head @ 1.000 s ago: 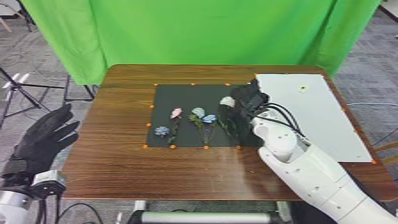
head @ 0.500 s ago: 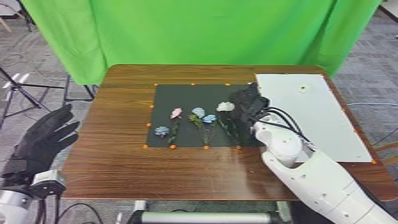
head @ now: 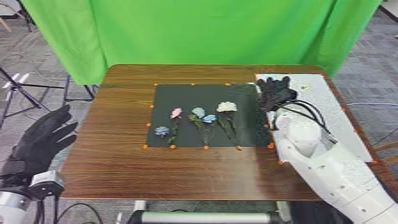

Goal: Arrange flowers

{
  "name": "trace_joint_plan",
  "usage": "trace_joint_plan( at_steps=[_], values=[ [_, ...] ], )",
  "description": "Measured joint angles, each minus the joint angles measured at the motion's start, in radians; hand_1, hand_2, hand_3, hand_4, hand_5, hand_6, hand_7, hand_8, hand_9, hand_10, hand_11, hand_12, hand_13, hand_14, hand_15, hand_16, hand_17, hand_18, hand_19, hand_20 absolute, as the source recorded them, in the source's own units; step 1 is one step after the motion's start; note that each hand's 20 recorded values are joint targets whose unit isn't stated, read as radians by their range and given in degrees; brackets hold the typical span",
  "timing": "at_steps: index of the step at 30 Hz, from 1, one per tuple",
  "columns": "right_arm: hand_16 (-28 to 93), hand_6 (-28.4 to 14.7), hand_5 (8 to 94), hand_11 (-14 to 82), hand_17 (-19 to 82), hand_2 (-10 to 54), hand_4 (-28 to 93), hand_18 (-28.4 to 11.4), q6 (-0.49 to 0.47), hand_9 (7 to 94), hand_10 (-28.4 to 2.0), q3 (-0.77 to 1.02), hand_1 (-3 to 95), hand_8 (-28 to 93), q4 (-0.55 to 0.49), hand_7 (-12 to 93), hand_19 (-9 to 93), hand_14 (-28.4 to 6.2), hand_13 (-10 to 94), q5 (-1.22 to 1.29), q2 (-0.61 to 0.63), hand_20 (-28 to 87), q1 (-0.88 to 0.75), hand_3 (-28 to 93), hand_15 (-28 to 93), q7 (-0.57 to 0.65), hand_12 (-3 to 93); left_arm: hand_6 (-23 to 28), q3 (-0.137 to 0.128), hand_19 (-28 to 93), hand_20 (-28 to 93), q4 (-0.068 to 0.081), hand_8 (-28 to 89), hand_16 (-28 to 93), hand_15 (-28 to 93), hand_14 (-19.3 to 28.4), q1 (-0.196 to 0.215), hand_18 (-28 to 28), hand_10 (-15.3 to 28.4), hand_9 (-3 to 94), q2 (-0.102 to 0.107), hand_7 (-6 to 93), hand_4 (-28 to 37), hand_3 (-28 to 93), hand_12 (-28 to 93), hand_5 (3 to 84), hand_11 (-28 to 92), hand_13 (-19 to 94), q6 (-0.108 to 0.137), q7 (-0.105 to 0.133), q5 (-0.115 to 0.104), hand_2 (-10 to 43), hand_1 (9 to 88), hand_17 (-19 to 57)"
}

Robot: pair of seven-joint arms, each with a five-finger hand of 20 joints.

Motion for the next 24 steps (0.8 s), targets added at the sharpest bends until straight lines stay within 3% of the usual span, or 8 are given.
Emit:
trace_joint_plan(
  at_steps=[4,10,12,14,16,19,24],
  values=[
    [30,-8.7,18.5,4.3,4,-6.8,-22,-18.7,-0.044,18.7,-16.3,-0.004,24.9,-7,0.097,18,50,-13.5,23,0.043,0.013,27,0.065,91,3,0.081,28.8,1.0,0.000,36,9,0.000,-12,5,21,12.5,0.002,18.5,8.7,18.2,-0.003,24.1,-28.0,70,20,20.4,12,13,0.000,0.002,0.000,-2.3,24.9,-11.0],
    [27,-8.7,17.3,1.0,3,-5.9,-21,-18.0,-0.039,17.7,-15.5,0.004,25.7,-6,0.251,16,44,-13.3,18,0.097,0.024,22,0.149,92,-4,0.071,28.3,1.0,0.001,36,9,-0.002,-12,5,21,12.4,0.005,18.5,8.8,18.2,-0.007,24.1,-28.0,70,20,20.5,12,14,0.002,0.005,0.000,-2.2,25.0,-11.0],
    [27,-8.6,17.3,0.8,3,-5.6,-21,-17.9,-0.044,17.8,-15.3,0.016,25.8,-6,0.273,16,44,-12.7,18,0.096,0.026,21,0.159,93,-5,0.066,28.2,1.0,0.001,36,9,-0.002,-12,5,21,12.5,0.006,18.5,8.8,18.2,-0.008,24.1,-28.0,70,20,20.4,12,13,0.002,0.006,0.001,-2.2,25.0,-11.0],
    [18,-7.3,19.8,6.5,6,-4.5,-20,-15.8,-0.050,23.0,-12.9,0.032,28.4,-11,0.289,23,43,-6.4,25,0.102,0.026,19,0.164,93,2,0.056,23.2,1.0,0.002,36,9,-0.002,-12,5,21,12.5,0.006,18.5,8.8,18.2,-0.008,24.1,-28.0,70,20,20.4,12,14,0.003,0.007,0.001,-2.2,25.0,-11.0],
    [9,-6.0,23.2,10.1,9,-3.4,-19,-13.5,-0.052,28.3,-10.6,0.050,31.6,-14,0.305,29,42,-2.5,31,0.107,0.025,17,0.166,93,9,0.027,19.5,1.0,0.002,36,9,-0.002,-12,5,21,12.5,0.006,18.5,8.8,18.2,-0.008,24.1,-28.0,70,20,20.5,12,13,0.003,0.008,0.001,-2.2,25.0,-11.0],
    [-2,-5.1,25.2,13.4,13,-1.5,-18,-11.0,-0.037,32.1,-8.6,0.071,34.2,-17,0.345,34,41,-0.7,35,0.088,0.026,15,0.167,93,16,-0.069,17.1,1.0,0.002,36,9,-0.002,-12,5,21,12.5,0.006,18.5,8.8,18.2,-0.008,24.1,-28.0,70,20,20.5,12,13,0.003,0.008,0.001,-2.1,25.0,-11.0],
    [-3,-1.6,34.2,18.2,17,-2.0,-24,-9.4,-0.031,43.7,-8.1,0.094,37.4,-21,0.384,39,46,0.0,47,0.044,0.027,18,0.163,93,21,-0.199,15.6,1.0,0.002,36,9,-0.002,-12,5,21,12.5,0.006,18.5,8.7,18.2,-0.008,24.1,-28.0,70,21,20.4,12,14,0.004,0.008,0.000,-1.9,25.1,-11.0]
  ],
)
